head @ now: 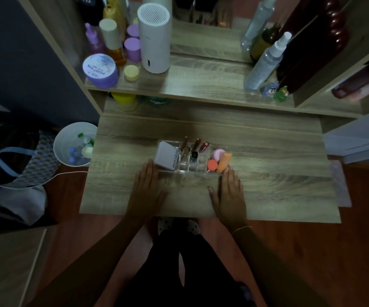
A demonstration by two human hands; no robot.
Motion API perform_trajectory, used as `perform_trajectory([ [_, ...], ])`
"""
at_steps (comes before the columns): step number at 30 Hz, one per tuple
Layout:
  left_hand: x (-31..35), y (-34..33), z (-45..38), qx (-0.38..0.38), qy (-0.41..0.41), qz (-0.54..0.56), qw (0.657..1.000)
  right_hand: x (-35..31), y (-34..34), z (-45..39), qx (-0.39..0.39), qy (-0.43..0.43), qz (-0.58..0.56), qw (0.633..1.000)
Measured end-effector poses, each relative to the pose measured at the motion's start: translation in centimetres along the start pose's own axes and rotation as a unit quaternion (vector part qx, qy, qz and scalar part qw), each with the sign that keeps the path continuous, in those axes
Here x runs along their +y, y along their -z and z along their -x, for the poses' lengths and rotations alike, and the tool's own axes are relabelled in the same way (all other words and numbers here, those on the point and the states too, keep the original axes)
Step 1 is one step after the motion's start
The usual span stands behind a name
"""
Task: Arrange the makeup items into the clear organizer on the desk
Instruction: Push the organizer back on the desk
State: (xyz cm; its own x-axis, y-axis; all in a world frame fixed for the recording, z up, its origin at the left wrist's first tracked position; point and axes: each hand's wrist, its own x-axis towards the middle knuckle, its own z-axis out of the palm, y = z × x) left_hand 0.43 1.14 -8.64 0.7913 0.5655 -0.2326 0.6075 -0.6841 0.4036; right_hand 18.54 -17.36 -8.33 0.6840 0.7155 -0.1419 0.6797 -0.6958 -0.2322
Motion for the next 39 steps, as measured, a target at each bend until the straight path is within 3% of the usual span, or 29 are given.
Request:
perform_trajectory([
  [17,4.3,-0.3,-4.5,-0.051,-0.096,-0.048,0.993,5.0,1.5,-0.9,0.034,-0.101,-0.019,0.994],
  [23,4.3,-0.7,-4.4,-0.039,-0.098,-0.053,0.993,5.2,2.0,-2.0,0.024,-0.094,-0.033,0.995],
  [25,12.2,-2.9,-8.0,-0.065,-0.16,-0.065,0.983,13.3,4.4,-1.7,0.042,-0.176,-0.042,0.983],
  [33,13.3,-3.6,-7.9,-0.041,-0.147,-0.094,0.984,14.5,3.8,-1.7,0.018,-0.162,-0.048,0.985],
  [39,18.5,-5.0,-10.0,-0.024,-0.129,-0.112,0.985,19.6,5.5,-3.3,0.02,-0.165,-0.055,0.985],
])
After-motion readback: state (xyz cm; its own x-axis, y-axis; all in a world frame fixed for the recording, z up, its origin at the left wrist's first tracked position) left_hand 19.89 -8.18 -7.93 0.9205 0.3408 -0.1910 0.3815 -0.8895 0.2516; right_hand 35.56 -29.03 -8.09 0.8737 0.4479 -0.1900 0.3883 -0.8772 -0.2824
